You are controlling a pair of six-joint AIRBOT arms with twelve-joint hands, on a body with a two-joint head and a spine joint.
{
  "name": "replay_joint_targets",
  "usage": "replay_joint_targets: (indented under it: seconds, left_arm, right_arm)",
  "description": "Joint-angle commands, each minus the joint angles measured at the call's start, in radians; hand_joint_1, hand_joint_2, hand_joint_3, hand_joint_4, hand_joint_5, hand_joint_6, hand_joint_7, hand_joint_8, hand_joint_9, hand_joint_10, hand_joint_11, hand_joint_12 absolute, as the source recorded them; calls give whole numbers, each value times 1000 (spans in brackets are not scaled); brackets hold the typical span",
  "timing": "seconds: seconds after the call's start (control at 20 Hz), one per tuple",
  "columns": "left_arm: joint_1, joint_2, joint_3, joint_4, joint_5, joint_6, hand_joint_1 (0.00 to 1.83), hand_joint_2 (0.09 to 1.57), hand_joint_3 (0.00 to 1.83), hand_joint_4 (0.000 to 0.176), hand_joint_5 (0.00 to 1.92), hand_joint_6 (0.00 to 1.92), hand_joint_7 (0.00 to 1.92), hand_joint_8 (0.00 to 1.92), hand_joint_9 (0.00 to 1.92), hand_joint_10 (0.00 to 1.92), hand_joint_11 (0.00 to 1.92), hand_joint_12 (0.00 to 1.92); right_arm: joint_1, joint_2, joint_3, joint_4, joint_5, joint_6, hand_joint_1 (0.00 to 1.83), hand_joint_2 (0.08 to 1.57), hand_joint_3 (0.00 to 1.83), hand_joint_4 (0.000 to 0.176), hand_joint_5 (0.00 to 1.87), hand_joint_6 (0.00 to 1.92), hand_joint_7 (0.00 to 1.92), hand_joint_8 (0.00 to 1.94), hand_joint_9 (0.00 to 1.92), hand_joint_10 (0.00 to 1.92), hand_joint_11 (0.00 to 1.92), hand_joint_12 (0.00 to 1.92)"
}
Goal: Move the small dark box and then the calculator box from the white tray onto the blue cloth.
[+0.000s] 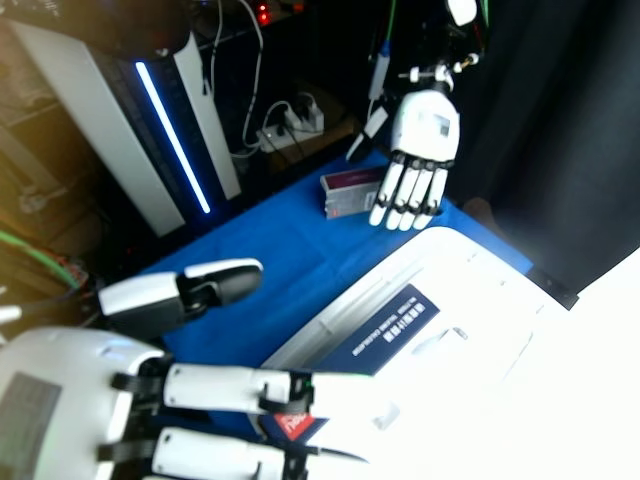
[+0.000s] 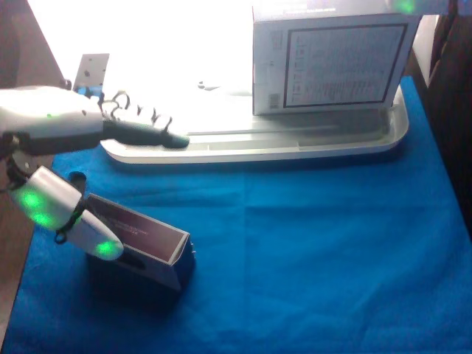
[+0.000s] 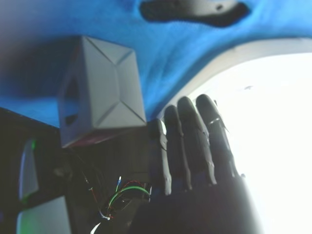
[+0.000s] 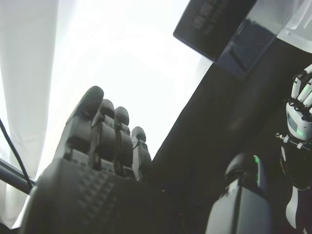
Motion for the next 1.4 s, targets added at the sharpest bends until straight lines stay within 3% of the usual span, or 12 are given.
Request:
replay_joint_targets:
  seconds: [0.0,0.2,0.35,0.4,0.5,0.7,0.75,0.85,0.95,1.0,1.1,1.35]
  left_arm:
    - [-17,3,2,-37,-48,16,613,678,0,104,29,0,96,0,138,0,58,308]
    - [-114,3,8,12,-39,18,524,717,5,135,0,0,0,0,1,0,0,64]
    - [-153,6,9,-67,-26,134,473,776,6,77,50,5,29,1,62,4,140,32]
    - [-156,5,12,-106,-15,179,521,858,10,10,75,3,51,2,81,3,148,24]
    - [-165,-3,31,-160,0,226,344,1036,10,0,44,3,68,4,107,4,123,10]
    - [-188,-41,97,-233,7,238,378,769,0,0,19,5,63,6,120,8,141,60]
    - [-190,-48,110,-262,12,254,410,755,0,0,6,0,61,5,124,8,150,69]
    - [-190,-50,124,-290,13,258,481,819,13,0,0,0,3,0,61,2,0,278]
    - [-190,-50,128,-307,9,265,515,727,0,6,0,0,5,2,56,1,0,278]
    - [-190,-49,130,-318,5,272,467,697,0,52,0,0,0,0,6,0,0,90]
    - [-190,-49,134,-344,-6,281,476,706,0,46,0,0,0,0,0,0,0,55]
    - [-190,-49,145,-374,-16,281,404,734,7,56,0,0,0,0,15,1,0,259]
  right_arm:
    - [7,1,8,48,113,6,595,774,0,167,0,0,24,0,93,3,0,614]
    - [7,-8,26,68,101,6,662,703,0,176,0,0,0,0,0,0,0,553]
    - [7,-71,110,57,87,109,673,688,0,176,0,0,0,0,0,0,0,19]
    - [7,-87,129,46,73,126,674,690,0,176,0,0,0,0,0,0,0,4]
    - [14,-119,147,6,19,127,717,703,2,176,0,0,0,0,0,0,24,11]
    - [34,-168,172,-75,-85,130,710,626,0,176,0,0,0,0,25,2,12,567]
    - [41,-189,187,-105,-117,130,672,592,0,156,0,0,84,7,152,28,2,496]
    - [41,-210,201,-114,-132,131,730,605,0,140,0,0,200,2,393,34,44,1279]
    - [41,-219,204,-132,-150,135,739,594,0,124,0,0,291,12,475,52,68,1398]
    - [41,-225,208,-146,-162,137,754,632,11,119,0,0,292,4,507,55,92,1440]
    - [41,-229,210,-163,-173,140,756,649,12,112,0,0,306,7,560,72,149,1459]
    - [41,-240,220,-176,-196,144,807,702,2,10,106,10,375,12,459,10,20,1352]
